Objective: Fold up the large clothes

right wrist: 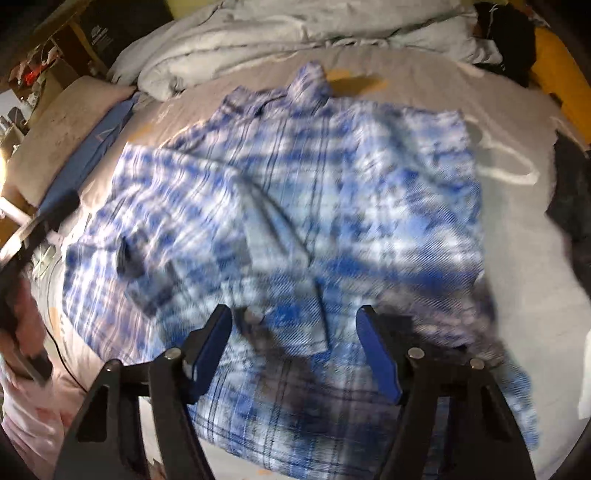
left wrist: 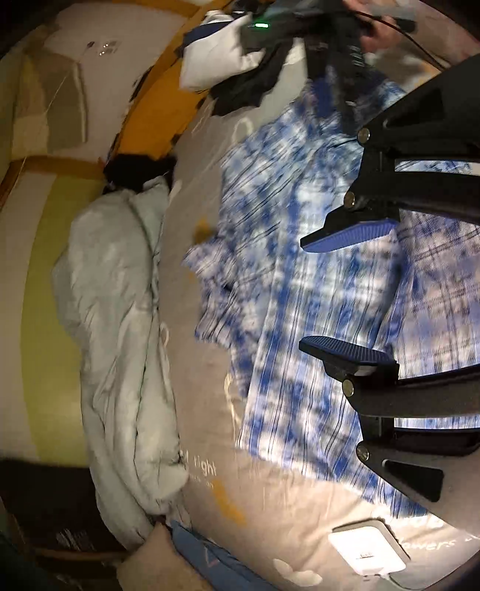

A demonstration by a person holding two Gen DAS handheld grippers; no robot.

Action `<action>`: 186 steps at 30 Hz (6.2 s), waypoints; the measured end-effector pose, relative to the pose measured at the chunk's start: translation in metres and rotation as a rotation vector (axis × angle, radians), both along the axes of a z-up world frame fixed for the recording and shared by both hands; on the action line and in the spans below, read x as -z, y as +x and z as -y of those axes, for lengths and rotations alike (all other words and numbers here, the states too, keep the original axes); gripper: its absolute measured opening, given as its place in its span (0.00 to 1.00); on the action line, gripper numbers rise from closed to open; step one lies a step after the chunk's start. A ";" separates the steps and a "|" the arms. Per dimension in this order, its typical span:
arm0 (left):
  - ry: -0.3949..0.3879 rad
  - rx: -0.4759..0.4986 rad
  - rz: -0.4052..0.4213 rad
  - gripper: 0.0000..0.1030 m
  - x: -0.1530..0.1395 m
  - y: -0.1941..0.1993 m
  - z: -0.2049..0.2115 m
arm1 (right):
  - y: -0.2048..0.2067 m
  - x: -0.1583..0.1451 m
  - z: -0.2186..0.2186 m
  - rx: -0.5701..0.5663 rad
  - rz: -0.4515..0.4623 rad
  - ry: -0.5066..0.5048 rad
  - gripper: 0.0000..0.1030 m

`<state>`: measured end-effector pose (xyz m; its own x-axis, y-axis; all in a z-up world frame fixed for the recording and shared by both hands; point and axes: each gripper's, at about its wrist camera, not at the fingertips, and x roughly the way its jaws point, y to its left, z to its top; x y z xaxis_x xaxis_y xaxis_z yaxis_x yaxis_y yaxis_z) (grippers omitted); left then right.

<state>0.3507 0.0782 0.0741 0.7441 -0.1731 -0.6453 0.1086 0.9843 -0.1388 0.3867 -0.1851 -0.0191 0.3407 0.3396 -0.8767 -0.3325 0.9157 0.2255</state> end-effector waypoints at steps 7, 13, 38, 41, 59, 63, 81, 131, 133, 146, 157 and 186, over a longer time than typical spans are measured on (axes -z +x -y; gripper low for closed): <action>0.004 -0.088 0.004 0.50 0.003 0.003 -0.021 | 0.001 0.022 -0.011 0.010 0.033 -0.018 0.64; -0.006 -0.125 0.057 0.56 -0.013 -0.008 -0.031 | -0.013 -0.012 -0.034 -0.114 0.243 -0.190 0.06; 0.067 -0.377 -0.236 0.56 0.070 0.044 -0.087 | 0.110 -0.040 0.024 0.242 0.258 -0.198 0.40; 0.100 -0.415 -0.220 0.58 0.073 0.047 -0.097 | 0.105 -0.039 0.026 0.207 0.235 -0.169 0.41; 0.185 -0.421 -0.201 0.03 0.107 0.077 -0.132 | 0.109 0.008 0.021 0.215 0.134 -0.183 0.01; 0.164 -0.471 -0.155 0.03 0.089 0.069 -0.135 | 0.098 -0.014 0.023 0.241 0.203 -0.200 0.01; -0.030 -0.655 -0.244 0.00 0.095 0.062 -0.187 | 0.108 0.010 0.031 0.212 0.017 -0.035 0.42; 0.109 -0.098 0.015 0.51 0.014 -0.112 -0.008 | -0.113 -0.039 -0.008 0.079 0.379 -0.143 0.54; 0.123 -0.102 0.012 0.55 0.017 -0.116 -0.004 | -0.118 -0.039 -0.010 0.076 0.393 -0.145 0.63; 0.223 -0.043 -0.040 0.90 0.054 -0.124 0.012 | -0.123 -0.022 -0.020 0.030 0.392 -0.195 0.93; 0.437 0.131 -0.115 0.95 0.100 -0.128 0.055 | -0.145 0.028 -0.065 -0.210 0.442 -0.459 1.00; 0.220 -0.355 0.044 0.04 0.071 -0.115 -0.057 | -0.092 -0.005 0.032 0.268 0.443 -0.368 0.04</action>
